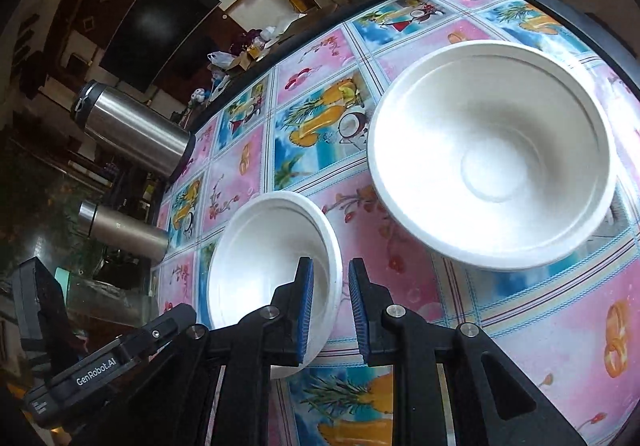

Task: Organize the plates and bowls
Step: 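Close the right gripper on a white bowl rim while the left grasps another, then lift the white bowls in both grippers and carry them toward the plate stack, then lower the white bowls onto the plate stack and open both grippers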

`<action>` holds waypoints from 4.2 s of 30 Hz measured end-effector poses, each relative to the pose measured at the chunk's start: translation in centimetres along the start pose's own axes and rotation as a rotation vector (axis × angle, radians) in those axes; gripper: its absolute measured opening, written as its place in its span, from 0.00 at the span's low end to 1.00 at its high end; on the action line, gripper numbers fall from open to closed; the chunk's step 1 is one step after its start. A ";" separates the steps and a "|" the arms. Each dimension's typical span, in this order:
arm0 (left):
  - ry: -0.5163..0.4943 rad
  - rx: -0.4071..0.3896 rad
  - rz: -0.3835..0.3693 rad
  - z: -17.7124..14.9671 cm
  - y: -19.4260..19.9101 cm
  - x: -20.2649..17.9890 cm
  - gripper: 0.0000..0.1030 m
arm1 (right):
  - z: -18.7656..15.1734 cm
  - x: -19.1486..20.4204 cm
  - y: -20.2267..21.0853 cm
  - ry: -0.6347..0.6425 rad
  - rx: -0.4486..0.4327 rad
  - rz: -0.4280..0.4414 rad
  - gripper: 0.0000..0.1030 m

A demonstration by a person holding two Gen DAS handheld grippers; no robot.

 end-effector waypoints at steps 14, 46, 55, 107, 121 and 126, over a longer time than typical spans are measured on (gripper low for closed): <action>0.052 0.000 -0.101 0.2 -1.8 -0.7 0.53 | -0.1 -0.8 -1.3 -0.023 0.012 0.024 0.21; 0.012 -0.039 -0.081 -0.6 -1.4 -1.3 0.07 | -0.5 -0.4 -0.6 -0.044 -0.013 0.034 0.07; 0.026 -0.067 -0.069 -2.2 0.7 -0.1 0.08 | -2.1 1.3 0.3 -0.012 -0.005 0.056 0.07; 0.185 -0.365 -0.015 -21.7 18.8 18.7 0.08 | -25.3 19.6 6.2 0.384 0.053 0.218 0.07; 0.280 -0.381 0.085 -25.4 20.4 26.4 0.09 | -32.0 26.2 2.3 0.527 0.163 0.232 0.08; 0.314 -0.353 0.093 -26.0 19.4 28.1 0.09 | -33.1 26.9 0.9 0.555 0.188 0.220 0.08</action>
Point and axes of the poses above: each gripper's, at about its wrist camera, not at the fingertips, and y roughly against the way its jaws point, x to its left, z to its top, the point moved 5 cm from there along -y, roughly the way its jaws point, and after that the axes turned 3 degrees about z, right-handed, at the moved point
